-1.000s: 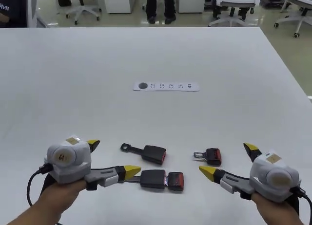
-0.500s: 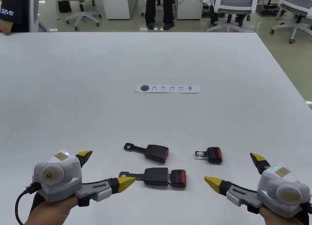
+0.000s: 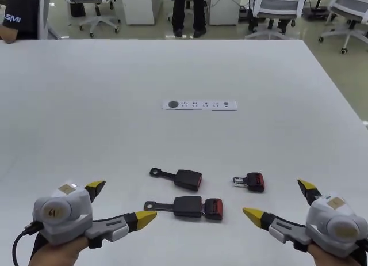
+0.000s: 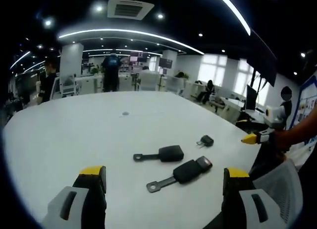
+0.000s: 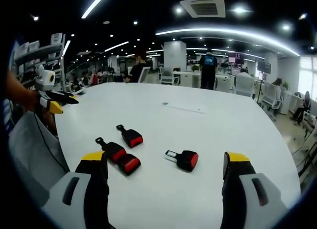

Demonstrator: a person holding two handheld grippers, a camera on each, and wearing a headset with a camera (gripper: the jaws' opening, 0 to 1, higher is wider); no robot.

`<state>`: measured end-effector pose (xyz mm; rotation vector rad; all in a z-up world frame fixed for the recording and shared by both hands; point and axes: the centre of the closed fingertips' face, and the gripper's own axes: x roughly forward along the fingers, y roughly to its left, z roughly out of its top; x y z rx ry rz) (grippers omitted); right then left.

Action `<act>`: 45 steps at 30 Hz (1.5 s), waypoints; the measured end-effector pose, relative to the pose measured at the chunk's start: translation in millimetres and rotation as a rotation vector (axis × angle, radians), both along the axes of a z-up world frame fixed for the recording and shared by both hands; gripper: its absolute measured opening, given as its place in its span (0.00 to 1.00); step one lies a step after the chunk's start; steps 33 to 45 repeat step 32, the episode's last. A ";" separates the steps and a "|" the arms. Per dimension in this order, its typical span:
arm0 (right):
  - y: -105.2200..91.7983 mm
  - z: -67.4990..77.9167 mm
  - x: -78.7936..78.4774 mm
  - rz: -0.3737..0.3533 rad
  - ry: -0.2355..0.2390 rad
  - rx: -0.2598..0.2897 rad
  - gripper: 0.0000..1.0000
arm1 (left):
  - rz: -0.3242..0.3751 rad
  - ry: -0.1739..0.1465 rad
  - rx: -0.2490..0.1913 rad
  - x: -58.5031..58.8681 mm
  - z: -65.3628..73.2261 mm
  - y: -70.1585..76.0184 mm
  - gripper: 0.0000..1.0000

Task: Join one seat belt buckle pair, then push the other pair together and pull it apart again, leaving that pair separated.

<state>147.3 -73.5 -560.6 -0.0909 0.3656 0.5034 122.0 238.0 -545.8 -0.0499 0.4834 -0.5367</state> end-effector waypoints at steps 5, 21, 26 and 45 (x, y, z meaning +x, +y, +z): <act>-1.5 -2.3 -0.1 -0.004 0.002 -0.008 0.97 | -0.001 0.002 -0.002 -0.5 -0.9 1.5 1.00; -1.8 -5.5 0.1 -0.001 0.009 -0.021 0.97 | 0.002 0.006 0.001 -1.5 -2.6 3.7 1.00; -0.6 -7.7 -1.3 -0.001 0.015 -0.020 0.97 | -0.002 0.006 0.001 -3.2 -1.7 2.9 1.00; 0.7 -8.3 -3.9 0.001 0.023 -0.021 0.97 | -0.006 0.012 0.001 -5.0 -4.0 2.0 1.00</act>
